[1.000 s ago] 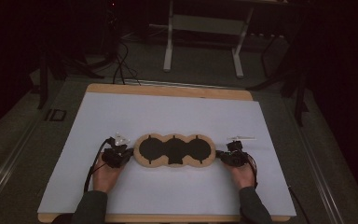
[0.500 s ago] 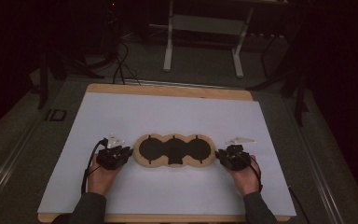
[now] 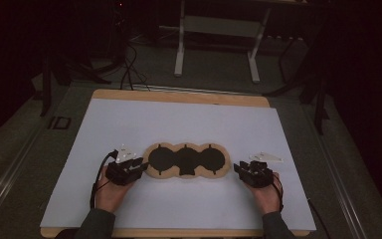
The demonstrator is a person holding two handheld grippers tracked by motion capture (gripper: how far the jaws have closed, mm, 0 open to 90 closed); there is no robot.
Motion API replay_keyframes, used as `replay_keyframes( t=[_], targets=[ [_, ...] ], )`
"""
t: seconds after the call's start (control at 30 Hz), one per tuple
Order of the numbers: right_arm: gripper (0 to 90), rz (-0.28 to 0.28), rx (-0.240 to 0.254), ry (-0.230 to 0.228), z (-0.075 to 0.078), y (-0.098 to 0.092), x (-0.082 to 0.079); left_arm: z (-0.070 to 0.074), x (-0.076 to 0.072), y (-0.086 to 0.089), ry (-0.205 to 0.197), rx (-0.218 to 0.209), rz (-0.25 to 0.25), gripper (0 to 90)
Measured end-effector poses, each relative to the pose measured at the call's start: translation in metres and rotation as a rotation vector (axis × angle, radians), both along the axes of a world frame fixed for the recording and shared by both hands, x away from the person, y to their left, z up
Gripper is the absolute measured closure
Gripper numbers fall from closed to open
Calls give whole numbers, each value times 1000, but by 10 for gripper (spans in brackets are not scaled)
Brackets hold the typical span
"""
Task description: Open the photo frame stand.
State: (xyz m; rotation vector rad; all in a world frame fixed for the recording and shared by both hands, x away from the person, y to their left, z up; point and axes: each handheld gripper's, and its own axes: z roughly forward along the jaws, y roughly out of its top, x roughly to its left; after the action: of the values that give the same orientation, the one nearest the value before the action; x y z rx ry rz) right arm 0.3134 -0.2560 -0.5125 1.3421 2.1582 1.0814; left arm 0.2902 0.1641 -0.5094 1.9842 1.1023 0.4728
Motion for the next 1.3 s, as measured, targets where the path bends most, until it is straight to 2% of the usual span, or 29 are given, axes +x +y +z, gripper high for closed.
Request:
replay_keyframes(
  t=[0.2,0.3,0.47,0.57,0.6,0.67,0.77,0.87,0.97,1.3],
  targets=[
    [656,15,-53,-4,-4,5,0,2,-4,-10,-18,-14,-47,650],
    [642,17,-52,-1,-5,5,0,3,-7,-17,-20,-13,-80,654],
    [638,7,-36,-1,-4,1,-1,2,-13,-34,-36,-4,-142,771],
    [635,15,-39,7,-4,2,-1,-2,-15,-47,-39,42,-186,867],
    [625,26,-42,13,-4,3,-2,-3,-14,-52,-32,61,-191,897],
    [620,63,-50,28,-3,7,-3,-7,-13,-58,-18,67,-202,900],
    [615,89,-79,26,-2,12,-6,-12,-12,-67,-12,78,-223,900],
    [604,88,-84,33,-2,14,-8,-15,-14,-76,-20,96,-241,900],
    [595,91,-87,43,-2,14,-10,-18,-14,-84,-28,118,-238,900],
    [577,105,-86,27,0,12,-22,-27,-10,-97,-26,133,-244,900]
  ],
)
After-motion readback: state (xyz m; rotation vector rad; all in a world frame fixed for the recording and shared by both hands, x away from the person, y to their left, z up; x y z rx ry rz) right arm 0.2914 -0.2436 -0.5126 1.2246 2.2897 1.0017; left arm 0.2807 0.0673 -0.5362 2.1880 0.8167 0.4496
